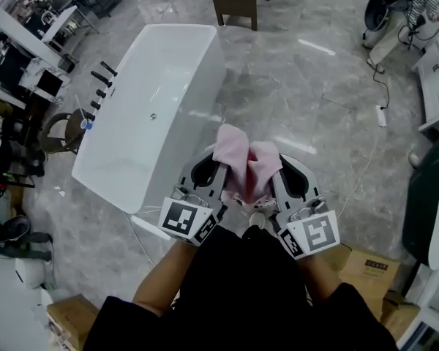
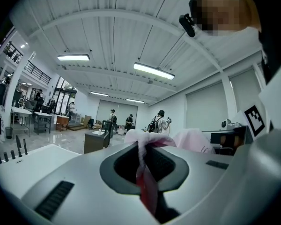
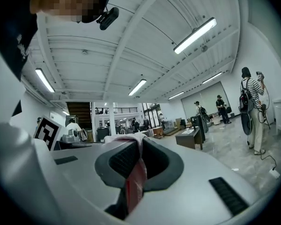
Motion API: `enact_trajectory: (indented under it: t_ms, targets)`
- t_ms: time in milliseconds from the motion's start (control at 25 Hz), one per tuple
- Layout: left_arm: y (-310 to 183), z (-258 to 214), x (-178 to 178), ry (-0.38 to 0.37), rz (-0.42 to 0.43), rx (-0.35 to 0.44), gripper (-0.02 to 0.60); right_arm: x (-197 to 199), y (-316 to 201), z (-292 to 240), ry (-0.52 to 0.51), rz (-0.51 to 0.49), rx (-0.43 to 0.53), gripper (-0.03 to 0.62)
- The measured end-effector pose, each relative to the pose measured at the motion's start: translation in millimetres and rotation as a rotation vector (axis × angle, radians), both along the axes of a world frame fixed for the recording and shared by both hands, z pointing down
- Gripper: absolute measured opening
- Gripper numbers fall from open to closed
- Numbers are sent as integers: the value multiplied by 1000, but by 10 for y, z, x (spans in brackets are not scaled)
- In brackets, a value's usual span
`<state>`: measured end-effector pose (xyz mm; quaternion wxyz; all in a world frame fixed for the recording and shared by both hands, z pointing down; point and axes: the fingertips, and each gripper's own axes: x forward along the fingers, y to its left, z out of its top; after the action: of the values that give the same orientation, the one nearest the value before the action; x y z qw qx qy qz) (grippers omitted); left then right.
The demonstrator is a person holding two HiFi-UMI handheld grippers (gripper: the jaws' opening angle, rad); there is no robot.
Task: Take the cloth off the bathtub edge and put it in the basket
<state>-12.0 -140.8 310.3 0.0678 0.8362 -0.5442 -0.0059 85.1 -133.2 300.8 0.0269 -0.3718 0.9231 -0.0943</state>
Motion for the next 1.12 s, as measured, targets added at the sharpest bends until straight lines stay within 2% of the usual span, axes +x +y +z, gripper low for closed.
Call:
enact_trajectory:
  t_ms: [200, 400, 640, 960, 1120]
  targets:
    - [-99, 250, 127, -69, 0, -51, 35, -58, -62, 306, 11, -29, -57, 38]
    - [-173, 585, 69, -27, -20, -113, 35, -93, -139, 624, 72, -39, -88, 38]
    - [-280, 1060, -122, 21, -19, -208, 35, -80, -327, 1081, 153, 9, -149, 38]
    - [-370, 1400, -105, 71, -4, -235, 35, -19, -506, 1360, 190, 60, -181, 38]
    - [-360, 1659, -157, 67, -35, -278, 37, -38, -539, 1576, 216, 66, -206, 38]
